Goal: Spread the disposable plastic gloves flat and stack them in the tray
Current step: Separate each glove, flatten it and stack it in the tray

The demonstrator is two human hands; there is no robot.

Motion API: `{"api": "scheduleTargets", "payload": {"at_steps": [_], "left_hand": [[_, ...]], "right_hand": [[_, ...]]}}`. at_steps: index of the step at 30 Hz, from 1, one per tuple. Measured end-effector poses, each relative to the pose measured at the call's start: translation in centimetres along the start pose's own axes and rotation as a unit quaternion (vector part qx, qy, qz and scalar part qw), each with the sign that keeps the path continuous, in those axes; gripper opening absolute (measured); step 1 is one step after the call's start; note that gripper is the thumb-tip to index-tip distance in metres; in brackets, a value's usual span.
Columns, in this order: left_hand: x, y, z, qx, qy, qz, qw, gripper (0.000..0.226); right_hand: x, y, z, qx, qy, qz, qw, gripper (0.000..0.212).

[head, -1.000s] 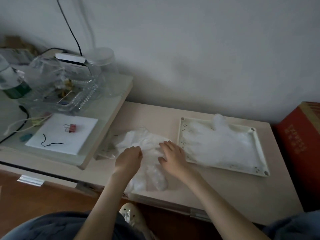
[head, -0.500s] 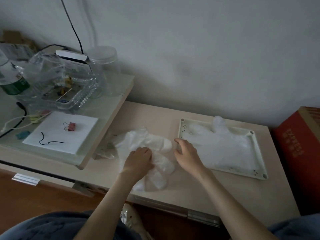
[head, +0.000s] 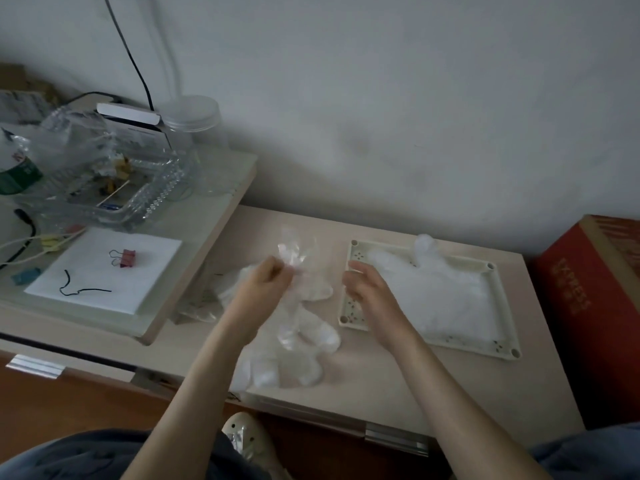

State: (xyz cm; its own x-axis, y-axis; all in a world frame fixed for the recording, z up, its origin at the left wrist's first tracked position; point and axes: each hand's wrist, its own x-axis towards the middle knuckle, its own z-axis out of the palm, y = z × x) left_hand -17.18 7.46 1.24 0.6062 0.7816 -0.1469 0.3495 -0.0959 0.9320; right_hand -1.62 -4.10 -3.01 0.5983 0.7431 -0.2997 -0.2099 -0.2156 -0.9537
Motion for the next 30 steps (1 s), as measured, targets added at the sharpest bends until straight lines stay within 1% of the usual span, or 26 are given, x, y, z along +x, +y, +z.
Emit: {"api": "scheduleTargets", "payload": {"at_steps": [1,2,3,4,5,7,9,10,12,13,14,15,17,18,20,21,23,24,26,27,28,30], "left_hand": [[-0.2,1.4,0.5,-0.161,-0.047,-0.024,0.986,0.016],[-0.4,2.4,0.8,-0.3,-0.097,-0.051,0.948,0.01],[-0.7,3.2,1.1,-0.398,-0.139,-0.072,0.904,0.014],[-0.9,3.8,1.6,-0.451,-0.175,-0.083,0.871,0.019],[-1.1,4.3,2.4,-0.479,-0.206,-0.085,0.849,0.023],[-1.1,4.8,4.1,-0.503,-0.247,-0.076,0.825,0.028],[-0.4,4.9,5.7,-0.489,-0.264,-0.068,0.829,0.033],[0.2,4.7,6.5,-0.475,-0.269,-0.065,0.835,0.04],[1.0,4.4,7.9,-0.44,-0.284,-0.074,0.849,0.056],[1.3,4.1,8.4,-0.424,-0.288,-0.087,0.854,0.058],[1.7,4.3,9.8,-0.409,-0.299,-0.103,0.856,0.055],[1.8,4.2,10.2,-0.409,-0.29,-0.116,0.857,0.047],[2.1,4.1,11.5,-0.423,-0.277,-0.143,0.851,0.019],[2.3,4.3,12.3,-0.429,-0.275,-0.157,0.846,0.026],[2.8,4.6,13.5,-0.445,-0.273,-0.184,0.833,0.034],[3.0,4.9,14.1,-0.451,-0.275,-0.2,0.825,0.04],[3.7,4.9,14.6,-0.437,-0.276,-0.233,0.823,0.064],[4.0,4.8,15.0,-0.413,-0.271,-0.243,0.835,0.073],[4.6,4.5,15.9,-0.359,-0.261,-0.246,0.862,0.08],[4.6,4.5,16.0,-0.333,-0.264,-0.246,0.871,0.076],[4.6,4.5,16.1,-0.308,-0.272,-0.244,0.878,0.065],[4.9,4.4,16.9,-0.224,-0.282,-0.24,0.901,0.035]], "right_hand": [[0.0,-0.2,-0.3,0.075,-0.028,0.022,0.997,0.047],[0.0,-0.2,-0.3,0.131,-0.06,0.046,0.988,0.057],[-0.1,-0.3,-0.3,0.167,-0.089,0.071,0.979,0.064],[-0.4,-0.6,-0.4,0.186,-0.113,0.094,0.971,0.066],[-0.6,-0.8,-0.7,0.206,-0.133,0.11,0.963,0.067],[-1.2,-1.3,-2.1,0.273,-0.152,0.123,0.942,0.072],[-1.7,-1.8,-4.0,0.338,-0.151,0.123,0.921,0.073],[-2.1,-1.9,-4.9,0.354,-0.14,0.115,0.917,0.071],[-2.6,-2.1,-6.9,0.362,-0.118,0.084,0.921,0.06],[-2.6,-2.0,-7.5,0.354,-0.107,0.065,0.927,0.051],[-2.5,-1.7,-9.2,0.347,-0.091,0.038,0.933,0.043],[-2.3,-1.5,-9.7,0.347,-0.074,0.027,0.934,0.042],[-1.9,-1.2,-11.4,0.371,-0.013,0.013,0.929,0.044],[-1.8,-1.0,-12.6,0.381,0.015,0.0,0.924,0.037],[-1.6,-1.1,-14.2,0.394,0.04,-0.018,0.918,0.019],[-1.5,-1.2,-15.0,0.384,0.045,-0.024,0.922,0.016],[-1.3,-1.6,-15.5,0.284,0.084,-0.028,0.955,0.024],[-1.0,-1.6,-15.9,0.208,0.121,-0.024,0.97,0.026],[-0.3,-1.2,-17.1,0.081,0.204,-0.015,0.975,0.024],[0.0,-1.0,-17.5,0.039,0.236,-0.015,0.971,0.023],[0.3,-0.7,-17.9,0.008,0.26,-0.019,0.965,0.021],[0.9,-0.4,-18.7,-0.045,0.285,-0.03,0.957,0.019]]}}
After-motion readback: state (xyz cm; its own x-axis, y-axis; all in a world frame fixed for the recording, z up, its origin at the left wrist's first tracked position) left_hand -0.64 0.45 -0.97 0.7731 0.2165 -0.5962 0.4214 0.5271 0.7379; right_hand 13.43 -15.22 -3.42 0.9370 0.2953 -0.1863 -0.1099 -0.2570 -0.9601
